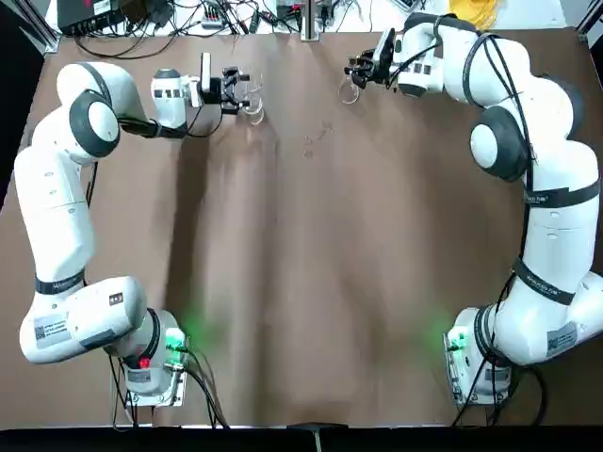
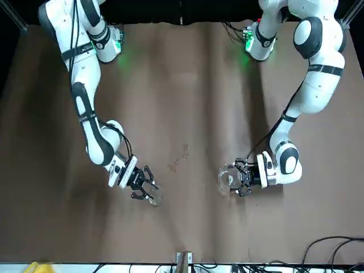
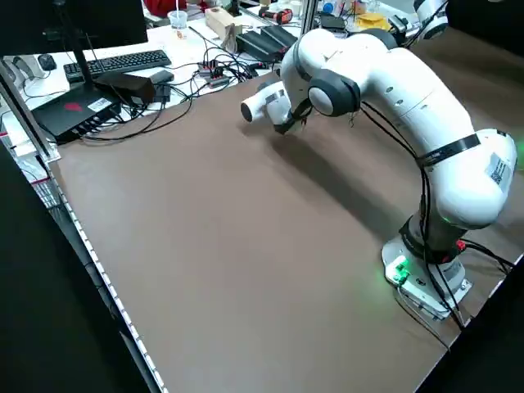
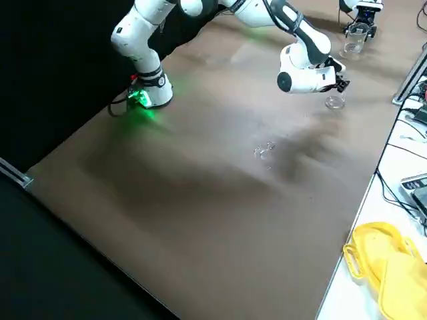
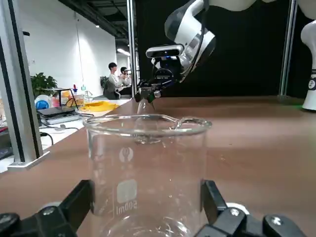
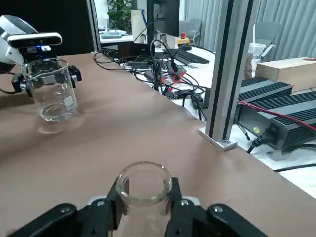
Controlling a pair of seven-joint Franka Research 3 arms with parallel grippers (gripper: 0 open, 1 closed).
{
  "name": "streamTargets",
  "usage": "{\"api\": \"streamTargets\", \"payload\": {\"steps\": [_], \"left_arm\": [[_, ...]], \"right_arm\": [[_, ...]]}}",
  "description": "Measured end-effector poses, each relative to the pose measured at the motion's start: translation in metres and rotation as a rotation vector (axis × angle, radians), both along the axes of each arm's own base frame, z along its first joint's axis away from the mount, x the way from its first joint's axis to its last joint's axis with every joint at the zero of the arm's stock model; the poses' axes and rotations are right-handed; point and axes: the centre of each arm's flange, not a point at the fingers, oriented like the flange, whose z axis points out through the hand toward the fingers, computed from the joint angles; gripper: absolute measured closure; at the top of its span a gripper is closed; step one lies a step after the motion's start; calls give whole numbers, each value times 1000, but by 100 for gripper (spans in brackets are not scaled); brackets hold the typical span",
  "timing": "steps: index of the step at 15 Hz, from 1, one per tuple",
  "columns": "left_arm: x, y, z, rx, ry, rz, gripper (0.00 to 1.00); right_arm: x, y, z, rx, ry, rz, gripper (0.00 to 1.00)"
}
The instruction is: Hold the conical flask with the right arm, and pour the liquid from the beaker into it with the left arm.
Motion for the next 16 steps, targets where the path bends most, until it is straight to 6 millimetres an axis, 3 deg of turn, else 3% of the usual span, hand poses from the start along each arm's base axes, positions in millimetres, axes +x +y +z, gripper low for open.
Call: {"api": "streamTargets", "payload": {"steps": [5,7,13,16], "left_arm": [[-6,6,-22,-27,5,-3,4],[-8,10,-31,-44,7,-3,4],[-9,16,-34,-50,9,-4,4],[-6,30,-37,-29,7,8,0]], "right_arm": [[9,-28,1,-9,-19,82,61],[14,-54,-1,8,-25,131,61],[23,-123,-2,14,-35,194,61],[25,-162,-1,8,-38,207,61]]}}
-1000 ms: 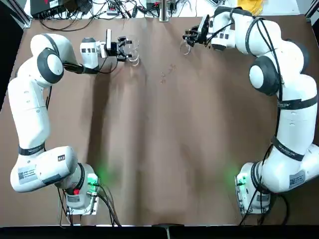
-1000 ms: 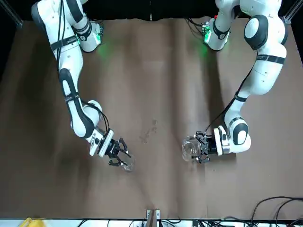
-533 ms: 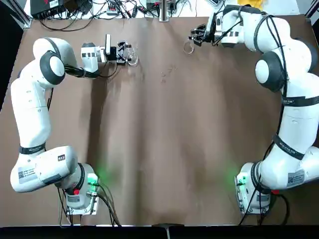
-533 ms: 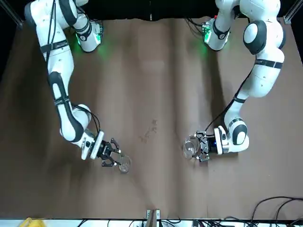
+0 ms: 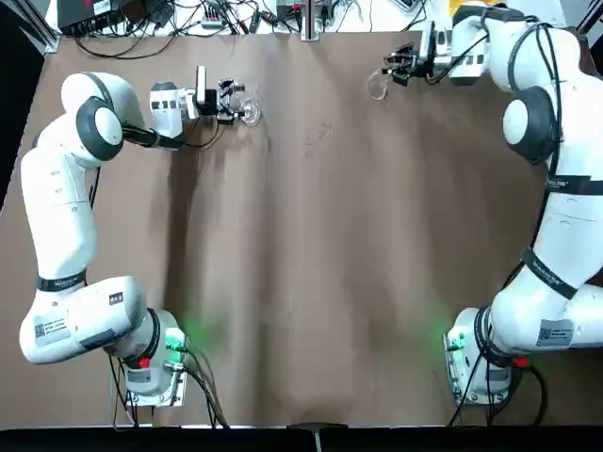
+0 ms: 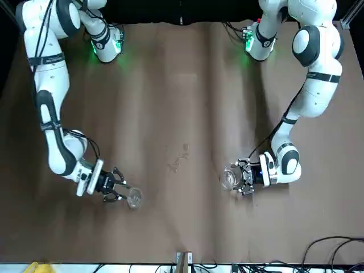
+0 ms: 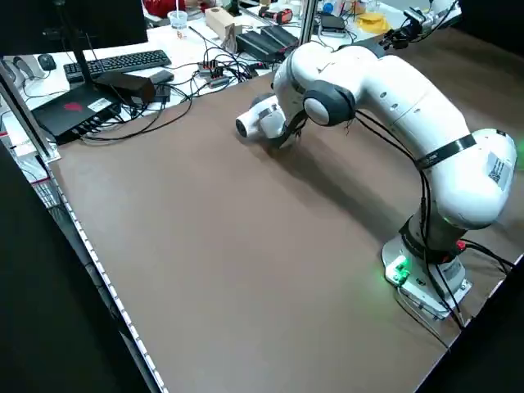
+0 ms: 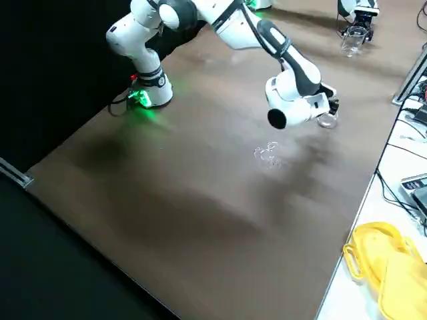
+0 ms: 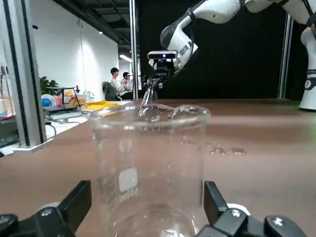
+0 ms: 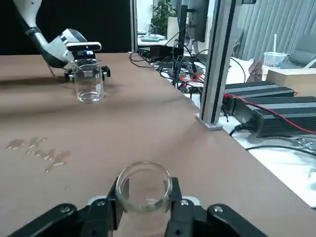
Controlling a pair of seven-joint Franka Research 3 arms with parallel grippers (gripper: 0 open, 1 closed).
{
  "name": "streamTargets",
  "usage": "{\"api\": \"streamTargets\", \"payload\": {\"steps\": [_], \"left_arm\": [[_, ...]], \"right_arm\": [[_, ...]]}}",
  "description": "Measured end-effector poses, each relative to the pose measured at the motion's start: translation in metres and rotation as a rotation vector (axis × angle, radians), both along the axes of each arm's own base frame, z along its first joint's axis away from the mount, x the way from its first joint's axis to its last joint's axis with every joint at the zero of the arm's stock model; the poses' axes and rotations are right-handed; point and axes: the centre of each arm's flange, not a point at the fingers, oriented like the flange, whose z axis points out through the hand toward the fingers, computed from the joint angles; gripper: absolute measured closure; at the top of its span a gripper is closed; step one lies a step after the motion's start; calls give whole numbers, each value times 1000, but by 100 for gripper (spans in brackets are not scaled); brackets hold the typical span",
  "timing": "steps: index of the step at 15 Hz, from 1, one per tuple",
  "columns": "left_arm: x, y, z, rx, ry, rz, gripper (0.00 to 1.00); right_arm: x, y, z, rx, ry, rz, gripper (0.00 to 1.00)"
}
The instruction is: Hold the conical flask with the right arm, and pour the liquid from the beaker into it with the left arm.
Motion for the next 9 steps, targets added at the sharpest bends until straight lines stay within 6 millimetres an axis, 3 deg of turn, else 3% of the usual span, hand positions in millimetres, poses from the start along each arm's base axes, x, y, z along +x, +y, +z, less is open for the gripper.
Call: {"api": "streamTargets", "payload": {"steps": [5,9], "left_arm": [[7,15,5,24,-18,14,0],[18,35,27,71,-23,26,0]], "right_arm": [[1,-65,10,-58,51,58,61],[0,-125,24,-124,74,106,61]]}}
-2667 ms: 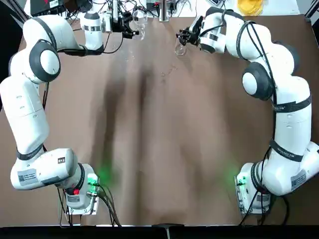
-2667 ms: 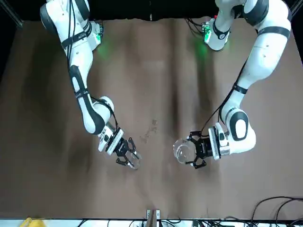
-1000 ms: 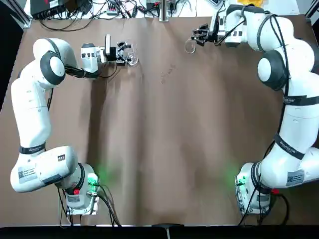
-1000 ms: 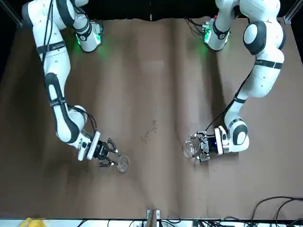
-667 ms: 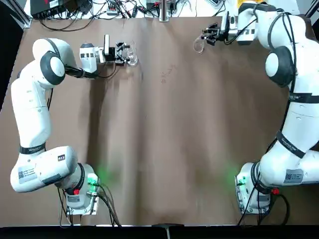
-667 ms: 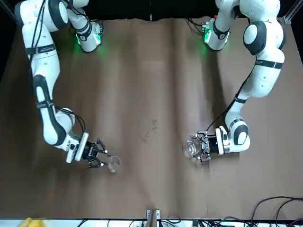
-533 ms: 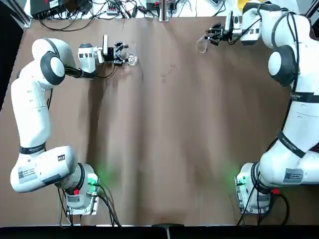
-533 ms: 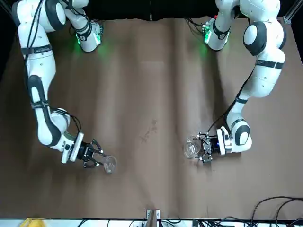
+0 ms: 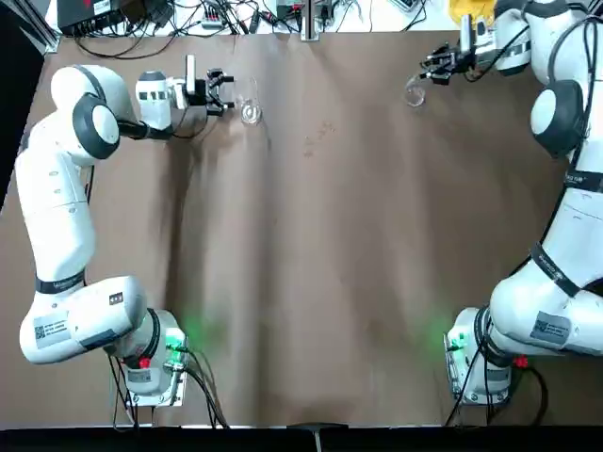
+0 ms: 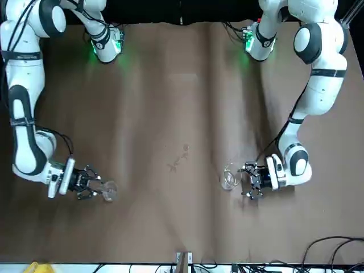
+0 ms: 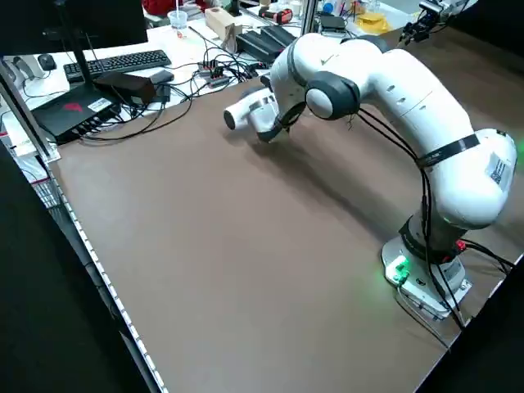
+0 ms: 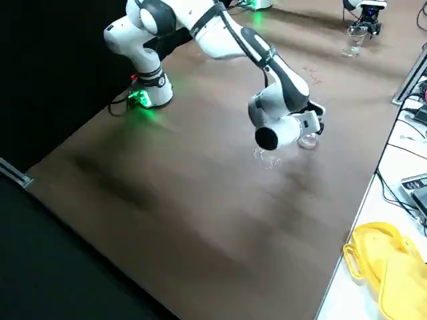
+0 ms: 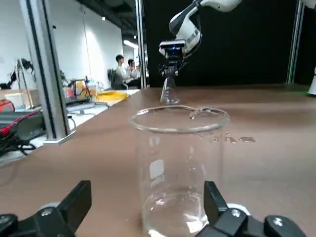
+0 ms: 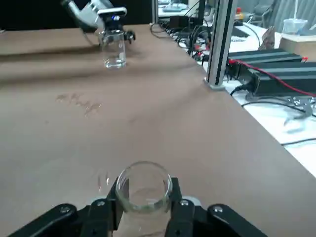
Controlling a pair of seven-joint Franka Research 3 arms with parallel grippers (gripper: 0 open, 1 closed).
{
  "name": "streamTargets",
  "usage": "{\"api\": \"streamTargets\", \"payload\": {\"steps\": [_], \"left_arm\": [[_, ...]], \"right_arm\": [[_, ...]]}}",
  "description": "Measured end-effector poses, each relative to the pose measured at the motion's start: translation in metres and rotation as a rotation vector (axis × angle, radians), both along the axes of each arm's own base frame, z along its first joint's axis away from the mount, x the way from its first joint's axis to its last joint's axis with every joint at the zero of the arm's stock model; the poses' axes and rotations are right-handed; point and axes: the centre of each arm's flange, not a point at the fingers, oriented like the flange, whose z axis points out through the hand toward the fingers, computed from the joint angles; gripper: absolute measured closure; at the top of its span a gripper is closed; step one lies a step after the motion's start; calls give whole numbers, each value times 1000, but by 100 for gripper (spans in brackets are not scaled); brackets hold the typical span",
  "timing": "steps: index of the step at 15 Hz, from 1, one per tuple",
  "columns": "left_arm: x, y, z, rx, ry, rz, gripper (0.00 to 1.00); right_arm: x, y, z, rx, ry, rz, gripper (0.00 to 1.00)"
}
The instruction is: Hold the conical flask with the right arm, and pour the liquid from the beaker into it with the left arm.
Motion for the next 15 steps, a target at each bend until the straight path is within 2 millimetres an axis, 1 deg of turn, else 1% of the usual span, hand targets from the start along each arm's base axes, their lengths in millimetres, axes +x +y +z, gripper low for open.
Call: {"api": "streamTargets", "payload": {"steps": [2,3,4,6,8,10,13,15], "left_arm": [[8,19,23,59,31,-6,0],[12,28,39,92,51,-10,0],[20,46,73,168,105,-12,0],[25,62,110,254,182,-4,0],[27,74,145,347,265,10,0],[28,80,180,426,345,43,0],[26,87,229,552,456,108,0],[22,92,260,651,569,187,0]], "right_arm": [[-1,-33,6,-40,0,4,61],[-3,-50,9,-53,4,9,61],[-10,-80,13,-53,15,20,61],[-18,-108,14,-69,24,17,61],[-27,-131,11,-82,38,15,61],[-34,-140,9,-70,51,34,61],[-39,-145,7,-88,68,63,61],[-42,-150,7,-91,72,70,61]]}}
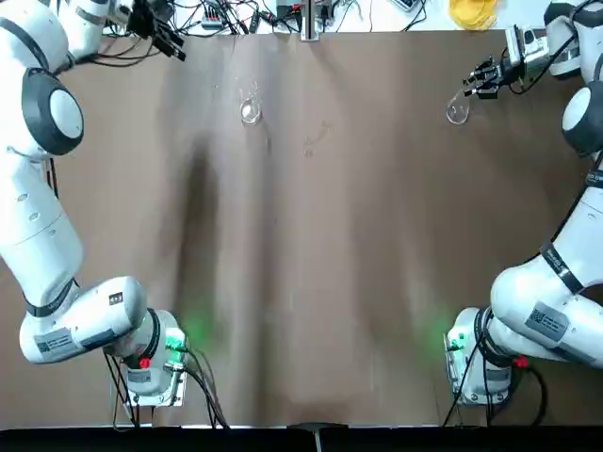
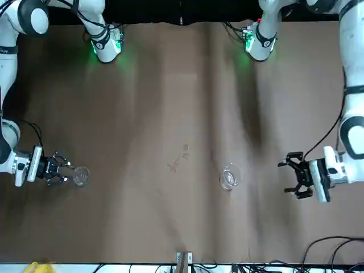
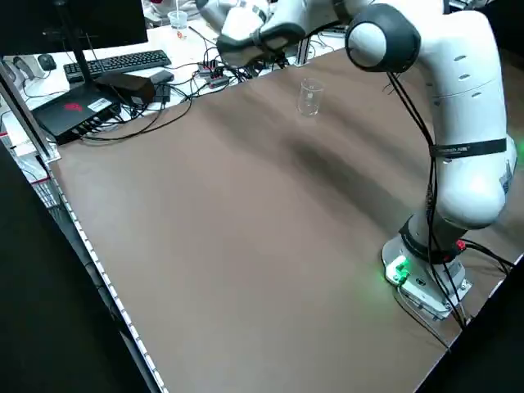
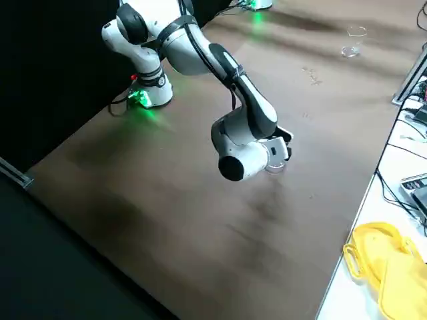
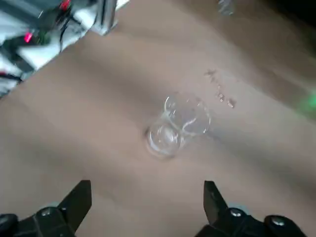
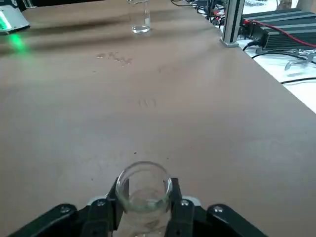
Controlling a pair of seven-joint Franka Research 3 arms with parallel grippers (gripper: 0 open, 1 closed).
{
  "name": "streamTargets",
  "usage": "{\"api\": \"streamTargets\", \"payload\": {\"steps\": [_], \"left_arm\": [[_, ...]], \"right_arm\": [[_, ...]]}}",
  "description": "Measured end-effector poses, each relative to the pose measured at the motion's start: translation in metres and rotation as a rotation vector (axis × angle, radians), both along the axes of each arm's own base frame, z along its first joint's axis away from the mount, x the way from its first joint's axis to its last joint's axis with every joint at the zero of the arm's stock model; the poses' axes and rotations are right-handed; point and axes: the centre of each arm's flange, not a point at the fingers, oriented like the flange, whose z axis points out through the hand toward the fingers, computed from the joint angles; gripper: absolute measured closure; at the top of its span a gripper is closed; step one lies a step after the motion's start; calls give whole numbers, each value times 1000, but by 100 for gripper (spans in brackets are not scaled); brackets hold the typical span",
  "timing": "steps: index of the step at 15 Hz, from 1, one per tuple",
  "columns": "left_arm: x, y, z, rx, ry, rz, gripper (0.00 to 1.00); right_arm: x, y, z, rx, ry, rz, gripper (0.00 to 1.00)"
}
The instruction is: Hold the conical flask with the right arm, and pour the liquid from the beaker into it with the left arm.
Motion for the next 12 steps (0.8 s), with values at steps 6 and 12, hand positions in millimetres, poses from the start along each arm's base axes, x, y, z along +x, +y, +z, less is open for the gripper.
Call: {"api": "streamTargets", "payload": {"steps": [6,12], "left_arm": [[-21,-10,80,417,228,330,0],[-49,-46,123,652,387,606,0]], "right_arm": [[-10,-19,-2,12,-2,4,61],[-7,-10,-2,17,-5,18,25]]}}
